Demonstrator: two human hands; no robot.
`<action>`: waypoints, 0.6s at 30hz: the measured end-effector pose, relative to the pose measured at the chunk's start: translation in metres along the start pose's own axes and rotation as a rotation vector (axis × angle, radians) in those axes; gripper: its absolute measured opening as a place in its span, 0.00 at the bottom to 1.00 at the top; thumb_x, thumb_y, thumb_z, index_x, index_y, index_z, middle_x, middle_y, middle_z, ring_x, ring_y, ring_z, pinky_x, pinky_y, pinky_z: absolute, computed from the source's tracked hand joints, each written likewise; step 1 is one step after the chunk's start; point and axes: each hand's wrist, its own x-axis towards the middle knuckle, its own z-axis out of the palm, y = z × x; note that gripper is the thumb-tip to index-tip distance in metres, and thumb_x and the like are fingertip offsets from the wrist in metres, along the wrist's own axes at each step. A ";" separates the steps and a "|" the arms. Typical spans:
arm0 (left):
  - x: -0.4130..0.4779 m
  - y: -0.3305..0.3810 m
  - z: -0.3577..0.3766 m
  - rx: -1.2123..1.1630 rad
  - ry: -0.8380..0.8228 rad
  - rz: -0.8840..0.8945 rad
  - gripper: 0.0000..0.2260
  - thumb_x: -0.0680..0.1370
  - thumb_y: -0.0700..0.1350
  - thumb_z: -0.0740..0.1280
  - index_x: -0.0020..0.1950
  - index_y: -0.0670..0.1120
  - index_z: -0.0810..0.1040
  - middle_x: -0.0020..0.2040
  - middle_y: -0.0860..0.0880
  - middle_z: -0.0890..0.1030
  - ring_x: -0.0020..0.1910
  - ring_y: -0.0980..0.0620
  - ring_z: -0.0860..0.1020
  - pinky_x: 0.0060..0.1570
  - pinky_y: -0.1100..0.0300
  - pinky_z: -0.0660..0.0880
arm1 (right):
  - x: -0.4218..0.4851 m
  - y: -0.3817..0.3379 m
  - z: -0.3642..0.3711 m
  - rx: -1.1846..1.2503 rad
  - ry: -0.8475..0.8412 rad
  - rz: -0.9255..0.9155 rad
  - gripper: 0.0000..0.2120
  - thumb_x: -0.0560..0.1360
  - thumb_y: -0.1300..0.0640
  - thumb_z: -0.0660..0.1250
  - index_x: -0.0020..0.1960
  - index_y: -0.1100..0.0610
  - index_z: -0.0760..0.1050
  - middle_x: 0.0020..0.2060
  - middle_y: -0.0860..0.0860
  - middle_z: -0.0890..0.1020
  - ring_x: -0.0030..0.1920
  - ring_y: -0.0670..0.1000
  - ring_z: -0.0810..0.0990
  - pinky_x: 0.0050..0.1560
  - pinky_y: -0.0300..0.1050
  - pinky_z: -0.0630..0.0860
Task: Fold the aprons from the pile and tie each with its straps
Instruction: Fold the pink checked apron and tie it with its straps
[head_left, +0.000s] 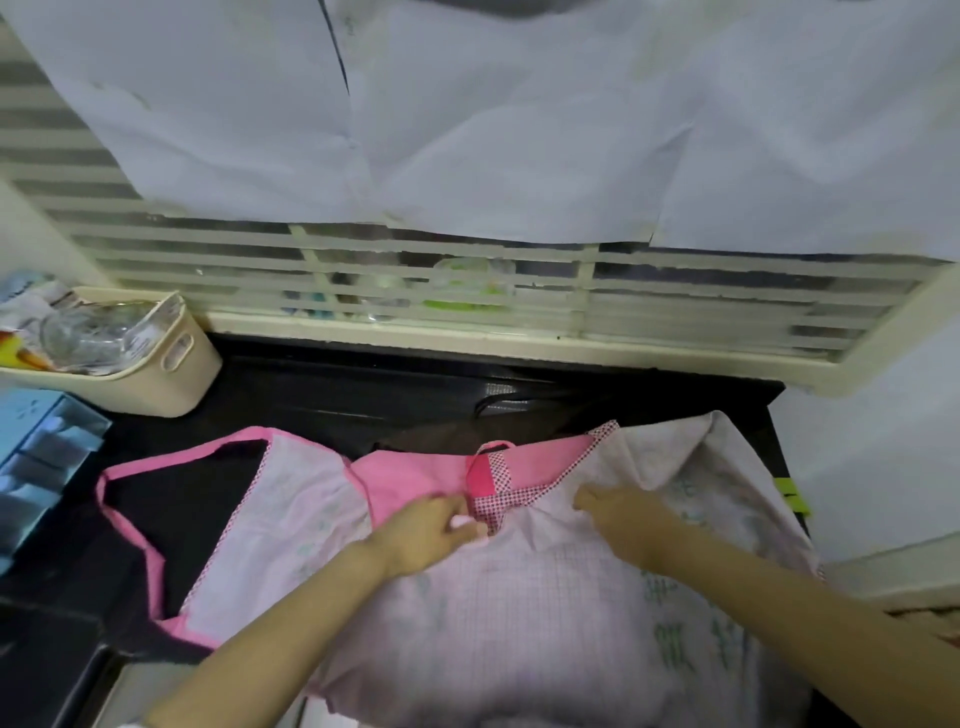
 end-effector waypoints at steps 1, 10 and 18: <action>-0.005 -0.002 0.006 0.025 -0.025 0.011 0.11 0.78 0.57 0.64 0.49 0.50 0.77 0.45 0.55 0.78 0.43 0.56 0.75 0.43 0.63 0.68 | 0.004 -0.003 -0.001 0.000 0.062 -0.016 0.23 0.76 0.67 0.54 0.70 0.55 0.63 0.65 0.51 0.71 0.61 0.52 0.73 0.52 0.42 0.67; -0.031 0.003 0.013 -0.003 0.001 0.183 0.08 0.77 0.49 0.67 0.44 0.46 0.81 0.38 0.54 0.80 0.36 0.61 0.71 0.38 0.75 0.63 | 0.036 -0.023 -0.012 -0.335 -0.055 -0.126 0.23 0.77 0.60 0.59 0.71 0.55 0.63 0.69 0.52 0.68 0.70 0.52 0.64 0.74 0.52 0.47; -0.025 -0.023 0.012 0.069 0.059 -0.245 0.18 0.77 0.42 0.65 0.65 0.43 0.64 0.58 0.43 0.72 0.54 0.42 0.75 0.47 0.57 0.68 | 0.025 -0.018 -0.046 -0.180 0.198 -0.020 0.11 0.80 0.61 0.54 0.60 0.59 0.69 0.56 0.55 0.75 0.56 0.56 0.77 0.47 0.46 0.67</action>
